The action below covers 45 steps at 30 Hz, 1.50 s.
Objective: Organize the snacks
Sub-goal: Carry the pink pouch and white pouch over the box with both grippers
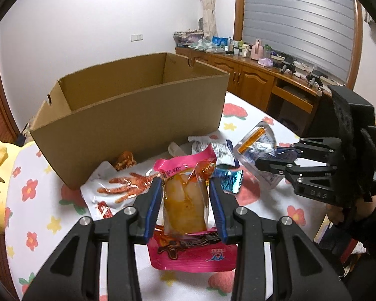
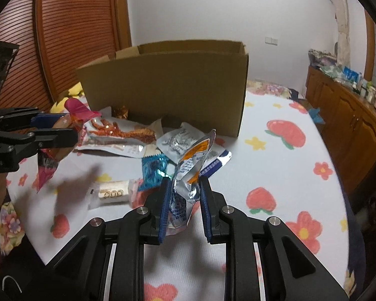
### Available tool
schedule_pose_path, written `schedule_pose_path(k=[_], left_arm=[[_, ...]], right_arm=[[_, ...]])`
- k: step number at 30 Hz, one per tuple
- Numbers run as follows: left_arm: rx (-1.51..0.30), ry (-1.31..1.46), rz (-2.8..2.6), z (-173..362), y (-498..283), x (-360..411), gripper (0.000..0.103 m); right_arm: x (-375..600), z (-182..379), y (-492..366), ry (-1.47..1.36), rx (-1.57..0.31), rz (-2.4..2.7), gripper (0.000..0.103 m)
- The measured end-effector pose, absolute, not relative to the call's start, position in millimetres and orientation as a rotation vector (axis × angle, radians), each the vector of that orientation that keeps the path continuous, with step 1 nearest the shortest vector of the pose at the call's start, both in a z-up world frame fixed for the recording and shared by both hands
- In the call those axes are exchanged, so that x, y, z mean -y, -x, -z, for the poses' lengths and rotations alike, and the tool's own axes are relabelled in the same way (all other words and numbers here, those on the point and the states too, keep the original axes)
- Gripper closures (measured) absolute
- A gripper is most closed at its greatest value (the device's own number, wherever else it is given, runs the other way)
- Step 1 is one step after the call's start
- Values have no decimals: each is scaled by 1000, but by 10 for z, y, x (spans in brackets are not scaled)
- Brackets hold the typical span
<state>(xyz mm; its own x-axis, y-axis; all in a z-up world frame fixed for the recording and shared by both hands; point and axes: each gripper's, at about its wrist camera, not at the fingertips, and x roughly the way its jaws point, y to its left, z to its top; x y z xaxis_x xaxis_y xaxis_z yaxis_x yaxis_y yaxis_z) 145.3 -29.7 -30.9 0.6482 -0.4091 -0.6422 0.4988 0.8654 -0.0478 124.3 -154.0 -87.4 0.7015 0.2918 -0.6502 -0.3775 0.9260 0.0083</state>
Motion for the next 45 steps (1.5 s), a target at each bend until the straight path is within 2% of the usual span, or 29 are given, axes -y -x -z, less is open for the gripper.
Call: schedule_pose_path(k=[14, 29, 45], left_arm=[[-623, -121, 480, -21, -1580, 184, 67], [-570, -118, 417, -360, -1967, 2, 66], [-574, -116, 356, -423, -2439, -182, 66]], right_arm=[[1516, 314, -1304, 142, -600, -403, 83], [1261, -113, -1926, 181, -526, -455, 83], [1221, -32, -2658, 137, -607, -442, 83]])
